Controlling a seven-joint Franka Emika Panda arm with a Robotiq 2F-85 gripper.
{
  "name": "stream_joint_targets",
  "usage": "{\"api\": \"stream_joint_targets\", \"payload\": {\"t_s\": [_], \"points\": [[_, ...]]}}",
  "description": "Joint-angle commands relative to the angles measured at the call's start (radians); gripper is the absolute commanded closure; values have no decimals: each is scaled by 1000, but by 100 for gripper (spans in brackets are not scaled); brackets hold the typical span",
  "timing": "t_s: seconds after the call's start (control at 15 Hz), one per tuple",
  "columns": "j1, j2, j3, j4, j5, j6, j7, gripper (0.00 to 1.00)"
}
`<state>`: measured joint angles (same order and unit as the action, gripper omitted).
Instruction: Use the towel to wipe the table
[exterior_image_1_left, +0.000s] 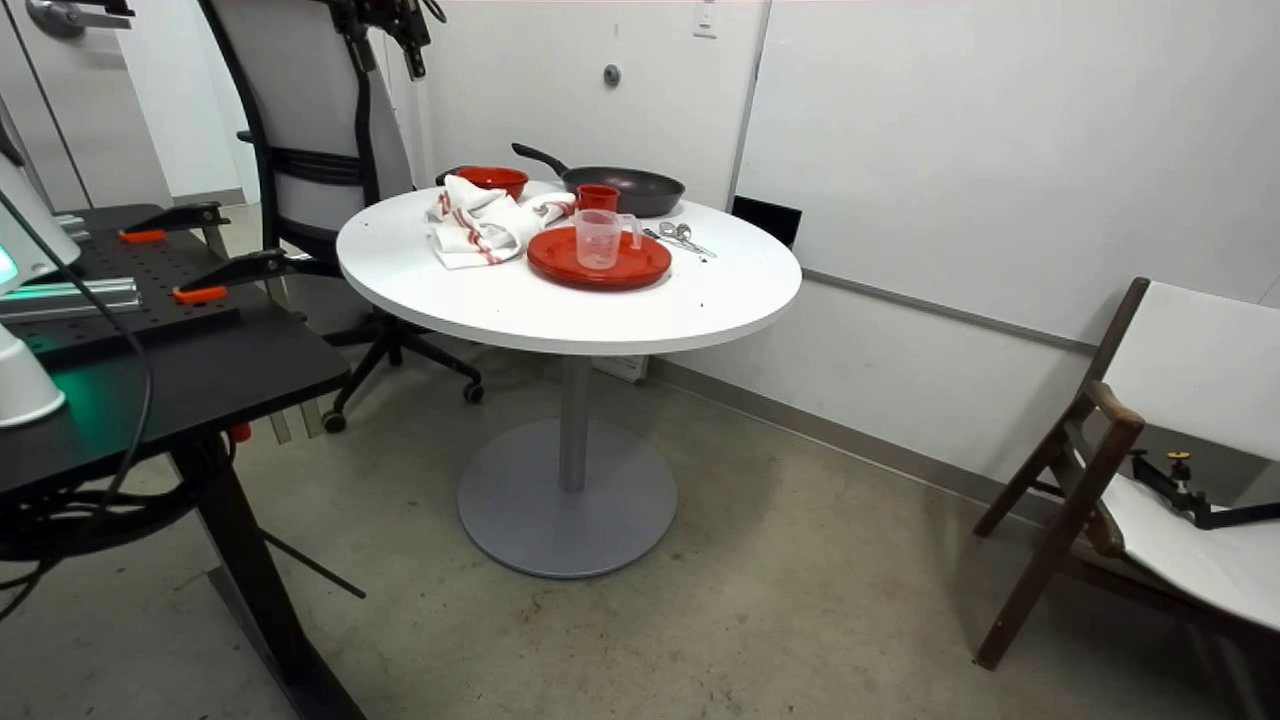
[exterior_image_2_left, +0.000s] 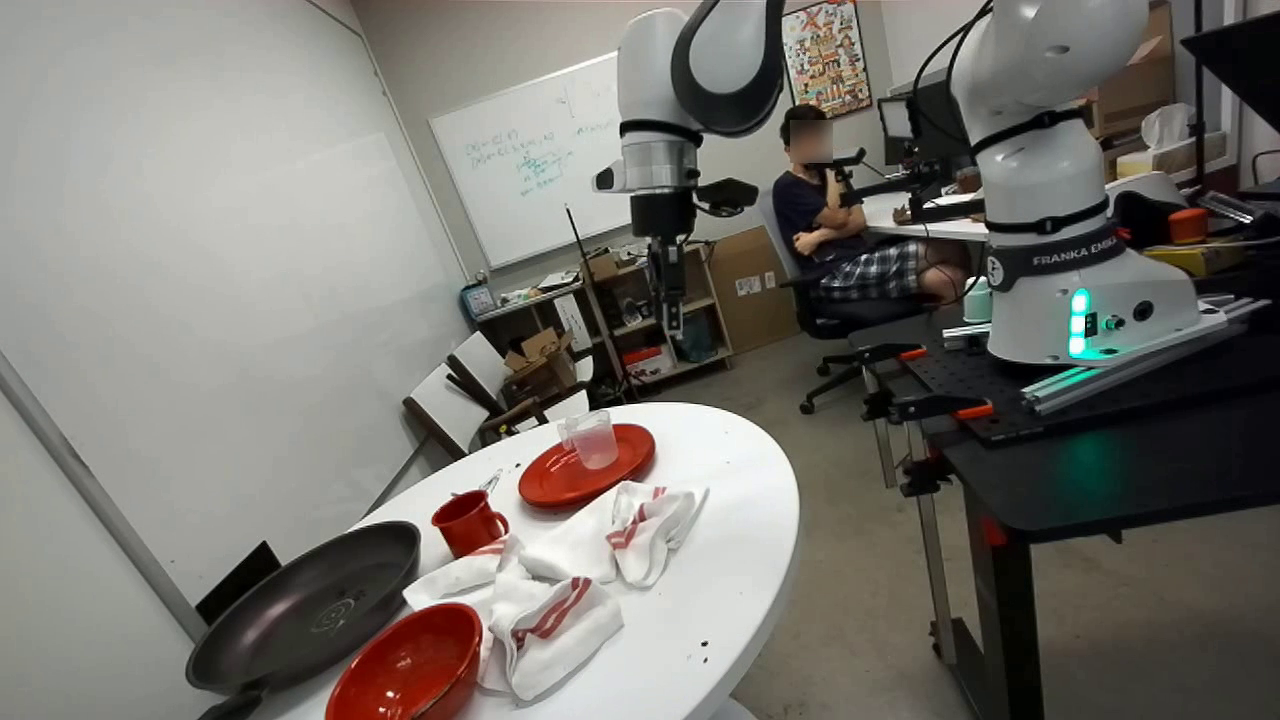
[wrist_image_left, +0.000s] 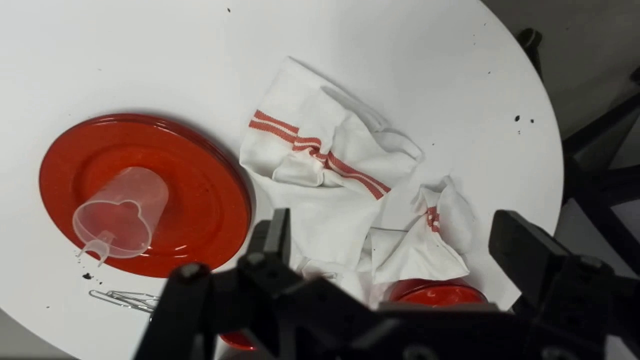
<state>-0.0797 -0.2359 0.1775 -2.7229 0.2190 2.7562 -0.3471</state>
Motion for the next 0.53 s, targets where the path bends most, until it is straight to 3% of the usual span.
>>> {"api": "stream_joint_targets", "payload": {"t_s": [0.0, 0.47], "points": [[91, -31, -98, -19, -54, -4, 38, 0], [106, -3, -116, -12, -56, -1, 38, 0]]}}
